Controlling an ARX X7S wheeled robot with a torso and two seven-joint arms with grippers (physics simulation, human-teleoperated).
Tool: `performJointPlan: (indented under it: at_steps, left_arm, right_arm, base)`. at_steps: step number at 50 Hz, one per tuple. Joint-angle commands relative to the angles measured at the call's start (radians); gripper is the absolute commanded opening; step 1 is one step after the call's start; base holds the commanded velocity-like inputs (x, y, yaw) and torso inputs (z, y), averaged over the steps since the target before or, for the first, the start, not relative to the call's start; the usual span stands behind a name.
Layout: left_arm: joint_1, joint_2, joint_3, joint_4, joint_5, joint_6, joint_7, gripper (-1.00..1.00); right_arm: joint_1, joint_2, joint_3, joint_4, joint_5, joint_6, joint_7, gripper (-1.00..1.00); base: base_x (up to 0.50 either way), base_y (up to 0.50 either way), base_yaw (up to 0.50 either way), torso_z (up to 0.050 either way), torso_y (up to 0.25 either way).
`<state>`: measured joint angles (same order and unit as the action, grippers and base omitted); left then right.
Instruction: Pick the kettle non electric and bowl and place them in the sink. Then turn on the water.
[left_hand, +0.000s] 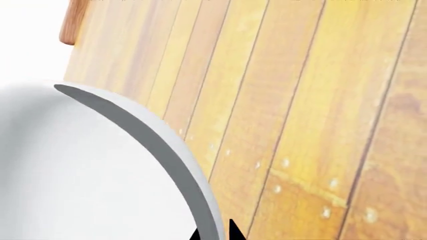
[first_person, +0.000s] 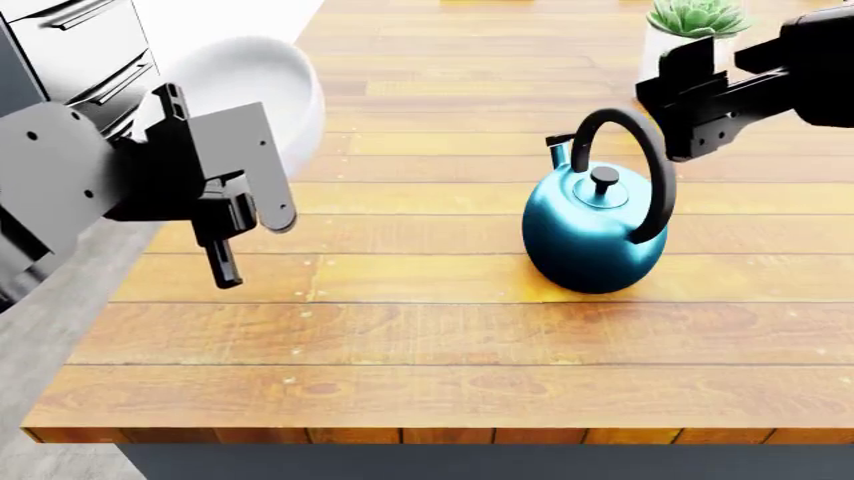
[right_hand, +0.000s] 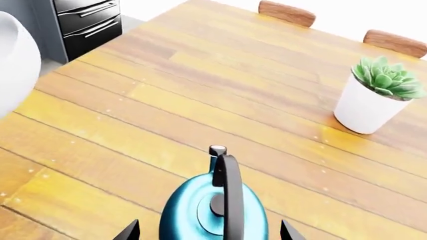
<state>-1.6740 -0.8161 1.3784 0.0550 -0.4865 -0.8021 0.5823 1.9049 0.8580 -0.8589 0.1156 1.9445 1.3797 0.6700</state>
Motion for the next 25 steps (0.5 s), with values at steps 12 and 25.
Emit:
performJointPlan:
  at_steps: [12, 25]
  left_arm:
    - [0.004, -0.017, -0.018, 0.014, 0.014, 0.015, -0.015, -1.0]
    - [0.017, -0.022, -0.018, 0.018, 0.012, 0.018, -0.02, -1.0]
  right_arm:
    - [-0.07, -0.09, -0.064, 0.111, -0.266, -0.076, -0.196, 1.0]
    - [-0.113, -0.106, -0.099, 0.156, -0.362, -0.133, -0.263, 1.0]
  base:
    - [0.0, 0.0, 0.0, 0.0, 0.001]
    - [0.0, 0.0, 0.0, 0.0, 0.001]
